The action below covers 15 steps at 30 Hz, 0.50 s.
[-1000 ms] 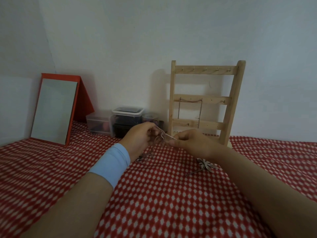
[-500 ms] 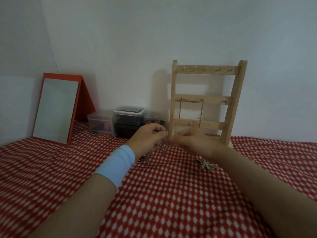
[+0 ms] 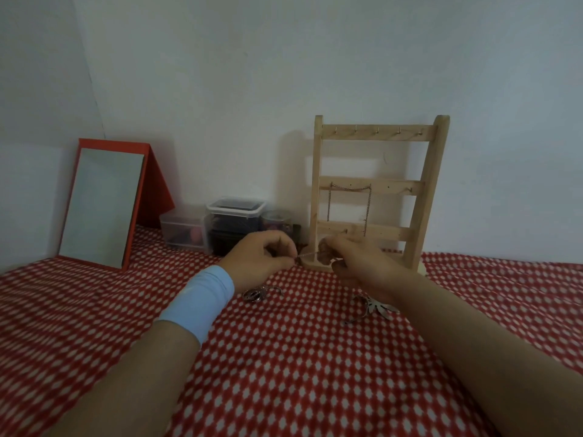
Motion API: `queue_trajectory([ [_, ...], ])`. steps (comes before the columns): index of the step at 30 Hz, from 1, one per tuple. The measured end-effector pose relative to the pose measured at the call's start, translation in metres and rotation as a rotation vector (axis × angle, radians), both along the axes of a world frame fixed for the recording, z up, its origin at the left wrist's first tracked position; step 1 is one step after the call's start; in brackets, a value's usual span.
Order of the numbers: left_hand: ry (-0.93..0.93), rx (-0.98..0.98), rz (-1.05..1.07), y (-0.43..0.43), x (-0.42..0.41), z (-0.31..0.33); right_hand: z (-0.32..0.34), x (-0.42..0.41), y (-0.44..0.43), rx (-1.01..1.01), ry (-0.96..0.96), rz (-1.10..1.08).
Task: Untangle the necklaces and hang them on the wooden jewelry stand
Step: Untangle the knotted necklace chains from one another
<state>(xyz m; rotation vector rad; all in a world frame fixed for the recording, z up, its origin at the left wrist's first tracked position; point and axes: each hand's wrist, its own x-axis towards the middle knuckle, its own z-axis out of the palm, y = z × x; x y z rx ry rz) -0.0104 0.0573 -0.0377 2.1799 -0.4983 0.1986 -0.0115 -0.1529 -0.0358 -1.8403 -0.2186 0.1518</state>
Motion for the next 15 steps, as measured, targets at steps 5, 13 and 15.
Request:
queue_trajectory([
  [5, 0.127, 0.098, -0.049, -0.010, 0.001, -0.005, 0.002, -0.002, -0.002, 0.114, 0.073, 0.170],
  [13, 0.093, 0.132, 0.052, -0.005, -0.002, 0.002, 0.006, 0.008, -0.009, 0.158, 0.064, -0.052],
  [15, 0.147, 0.137, 0.081, 0.000, 0.001, 0.007, 0.004, 0.011, -0.010, 0.106, 0.057, -0.124],
])
